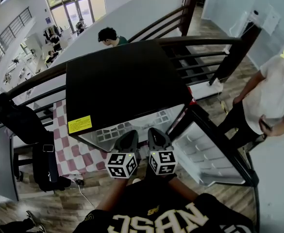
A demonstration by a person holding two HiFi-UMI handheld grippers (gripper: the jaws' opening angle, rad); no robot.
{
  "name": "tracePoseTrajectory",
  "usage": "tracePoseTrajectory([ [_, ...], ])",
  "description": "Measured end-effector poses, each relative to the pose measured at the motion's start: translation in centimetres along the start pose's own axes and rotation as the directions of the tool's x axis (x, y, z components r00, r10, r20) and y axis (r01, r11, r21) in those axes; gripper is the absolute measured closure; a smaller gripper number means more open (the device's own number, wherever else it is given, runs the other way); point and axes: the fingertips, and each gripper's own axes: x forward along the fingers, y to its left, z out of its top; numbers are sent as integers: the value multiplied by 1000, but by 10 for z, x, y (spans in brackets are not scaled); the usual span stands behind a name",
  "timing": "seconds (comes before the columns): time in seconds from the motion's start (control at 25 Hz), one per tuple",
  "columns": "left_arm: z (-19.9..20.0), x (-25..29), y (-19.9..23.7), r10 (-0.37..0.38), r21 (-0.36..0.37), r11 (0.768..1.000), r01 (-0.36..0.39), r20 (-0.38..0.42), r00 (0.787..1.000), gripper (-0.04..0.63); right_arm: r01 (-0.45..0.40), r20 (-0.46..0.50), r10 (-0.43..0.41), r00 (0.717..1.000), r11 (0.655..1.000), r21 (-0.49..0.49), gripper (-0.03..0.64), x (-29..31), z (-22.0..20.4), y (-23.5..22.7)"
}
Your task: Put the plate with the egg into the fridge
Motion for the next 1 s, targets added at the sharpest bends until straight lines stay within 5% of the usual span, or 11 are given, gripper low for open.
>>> tracePoseTrajectory([
  [0.32, 30, -99, 2, -1, 89, 996, -11, 135, 991, 574, 15, 101, -17, 995, 1000, 15, 584, -69, 18, 33],
  [0.52, 42, -155, 1, 55, 263, 958, -115, 225, 973, 574, 52, 167, -46, 985, 998, -34, 584, -108, 27, 54],
  [0.72, 22, -167, 3, 54, 141, 986, -84, 209, 977, 574, 59, 160, -48, 986, 996, -61, 584, -127, 19, 66],
  [1.0, 8, -154, -17, 8, 139, 990, -31, 161, 987, 574, 68, 125, -58, 990, 995, -73, 584, -136, 12, 63],
])
